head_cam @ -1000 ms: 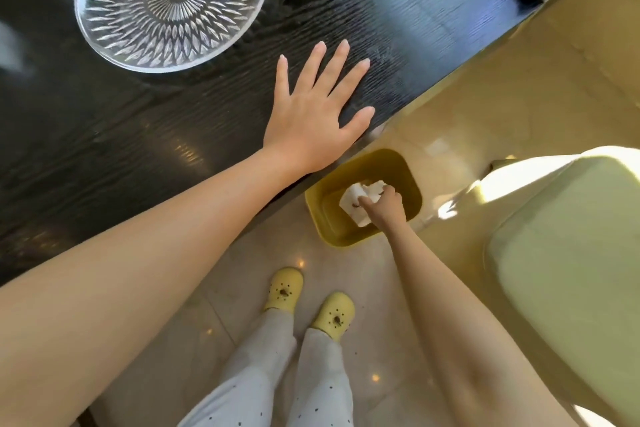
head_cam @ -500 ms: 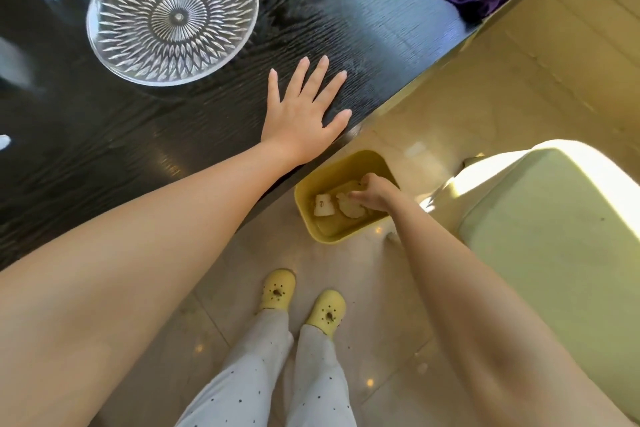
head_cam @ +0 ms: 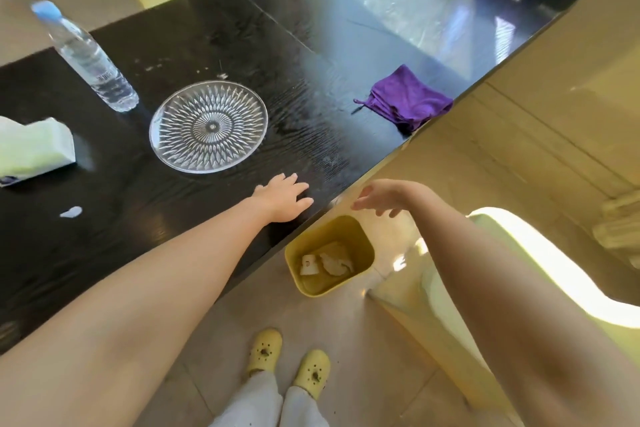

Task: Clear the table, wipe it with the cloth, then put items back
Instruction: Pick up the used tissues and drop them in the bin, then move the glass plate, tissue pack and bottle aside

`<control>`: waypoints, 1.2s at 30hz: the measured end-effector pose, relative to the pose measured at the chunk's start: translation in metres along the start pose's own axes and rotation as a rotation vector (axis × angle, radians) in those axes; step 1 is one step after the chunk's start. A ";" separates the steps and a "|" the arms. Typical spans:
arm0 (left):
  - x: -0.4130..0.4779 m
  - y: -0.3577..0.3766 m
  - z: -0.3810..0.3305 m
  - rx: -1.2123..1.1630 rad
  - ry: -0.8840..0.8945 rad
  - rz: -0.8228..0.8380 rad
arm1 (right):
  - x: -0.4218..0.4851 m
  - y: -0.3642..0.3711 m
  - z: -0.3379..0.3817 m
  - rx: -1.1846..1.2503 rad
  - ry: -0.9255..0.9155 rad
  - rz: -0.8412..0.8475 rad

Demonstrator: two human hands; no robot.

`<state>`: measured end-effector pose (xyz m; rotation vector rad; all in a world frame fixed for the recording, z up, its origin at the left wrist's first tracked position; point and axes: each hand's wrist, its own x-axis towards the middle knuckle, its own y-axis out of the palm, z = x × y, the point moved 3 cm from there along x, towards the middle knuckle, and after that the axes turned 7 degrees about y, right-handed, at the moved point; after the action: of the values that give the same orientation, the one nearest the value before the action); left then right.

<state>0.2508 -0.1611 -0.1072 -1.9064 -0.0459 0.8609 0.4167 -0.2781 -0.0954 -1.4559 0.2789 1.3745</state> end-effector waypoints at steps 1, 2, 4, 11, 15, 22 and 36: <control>-0.005 -0.005 0.001 -0.019 -0.013 0.017 | -0.008 -0.007 0.004 0.000 -0.010 -0.001; -0.011 -0.010 0.002 -0.038 -0.025 0.033 | -0.015 -0.013 0.008 -0.006 -0.022 0.001; -0.022 -0.023 0.005 -0.093 -0.044 0.054 | -0.028 -0.025 0.018 -0.009 -0.052 -0.002; -0.069 -0.062 0.025 -0.217 -0.107 0.055 | -0.061 -0.050 0.076 -0.095 -0.139 0.011; -0.096 -0.078 0.056 -0.257 -0.162 0.020 | -0.061 -0.061 0.123 -0.226 -0.158 0.011; -0.119 -0.093 0.131 -0.329 -0.261 -0.027 | -0.021 -0.069 0.198 -0.299 -0.162 0.078; -0.038 -0.091 0.266 -0.643 -0.701 -0.225 | 0.098 -0.096 0.271 -0.497 -0.096 -0.002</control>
<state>0.0979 0.0761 -0.0788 -2.0049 -1.0468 1.4296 0.3626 0.0195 -0.0648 -1.7806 -0.1393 1.5767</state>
